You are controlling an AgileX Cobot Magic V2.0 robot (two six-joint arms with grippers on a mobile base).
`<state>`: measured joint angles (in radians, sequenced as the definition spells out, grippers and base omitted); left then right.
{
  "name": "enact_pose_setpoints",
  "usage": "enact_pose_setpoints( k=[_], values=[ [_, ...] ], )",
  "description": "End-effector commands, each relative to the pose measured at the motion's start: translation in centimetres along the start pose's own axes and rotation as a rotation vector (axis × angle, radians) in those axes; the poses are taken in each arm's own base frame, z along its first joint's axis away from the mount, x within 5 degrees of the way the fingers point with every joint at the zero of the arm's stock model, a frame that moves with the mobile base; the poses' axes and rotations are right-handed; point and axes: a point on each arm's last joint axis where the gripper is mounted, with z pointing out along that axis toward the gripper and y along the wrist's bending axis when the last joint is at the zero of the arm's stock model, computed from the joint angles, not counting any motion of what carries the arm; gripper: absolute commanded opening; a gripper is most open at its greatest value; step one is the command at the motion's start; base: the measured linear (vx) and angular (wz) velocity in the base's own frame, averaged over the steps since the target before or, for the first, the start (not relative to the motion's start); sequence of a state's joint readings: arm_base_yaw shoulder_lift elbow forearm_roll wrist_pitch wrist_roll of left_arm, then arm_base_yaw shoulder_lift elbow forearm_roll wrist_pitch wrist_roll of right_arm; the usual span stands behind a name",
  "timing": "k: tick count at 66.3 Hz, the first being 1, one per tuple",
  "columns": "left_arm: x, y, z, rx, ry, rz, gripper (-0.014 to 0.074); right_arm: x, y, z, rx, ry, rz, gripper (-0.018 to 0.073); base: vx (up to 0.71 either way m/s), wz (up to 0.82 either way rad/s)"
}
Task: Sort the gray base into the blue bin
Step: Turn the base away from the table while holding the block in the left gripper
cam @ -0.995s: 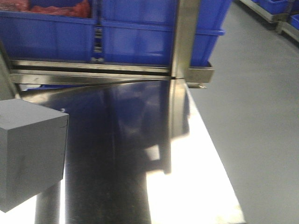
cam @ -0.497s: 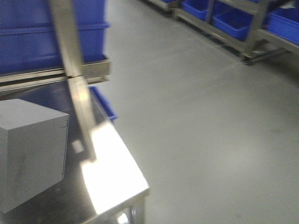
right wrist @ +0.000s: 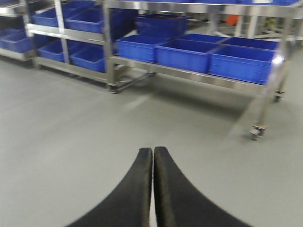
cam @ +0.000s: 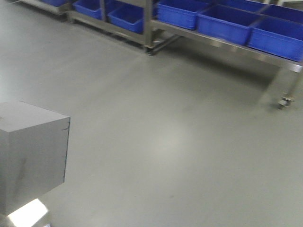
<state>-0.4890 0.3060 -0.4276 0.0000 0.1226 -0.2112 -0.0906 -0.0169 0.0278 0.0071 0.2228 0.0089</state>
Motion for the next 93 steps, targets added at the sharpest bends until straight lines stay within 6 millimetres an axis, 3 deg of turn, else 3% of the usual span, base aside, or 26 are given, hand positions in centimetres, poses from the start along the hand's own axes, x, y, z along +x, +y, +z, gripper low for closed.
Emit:
enact_pose_setpoints(
  k=[1,63,93],
  values=[
    [-1.84,-0.42,-0.09,0.031,-0.125,-0.007,-0.0006,-0.53,0.0,0.1,0.001,-0.056,-0.016,-0.0005,0.05,-0.76],
    [-1.84,-0.42,-0.09,0.031,-0.125,-0.007,-0.0006,-0.53,0.0,0.1,0.001,-0.056,-0.016,-0.0005,0.07,-0.61],
    [-1.84,-0.42,-0.09,0.031,-0.125,-0.007,-0.0006,-0.53,0.0,0.1,0.001,-0.056,-0.016,-0.0005,0.17,-0.26]
  ],
)
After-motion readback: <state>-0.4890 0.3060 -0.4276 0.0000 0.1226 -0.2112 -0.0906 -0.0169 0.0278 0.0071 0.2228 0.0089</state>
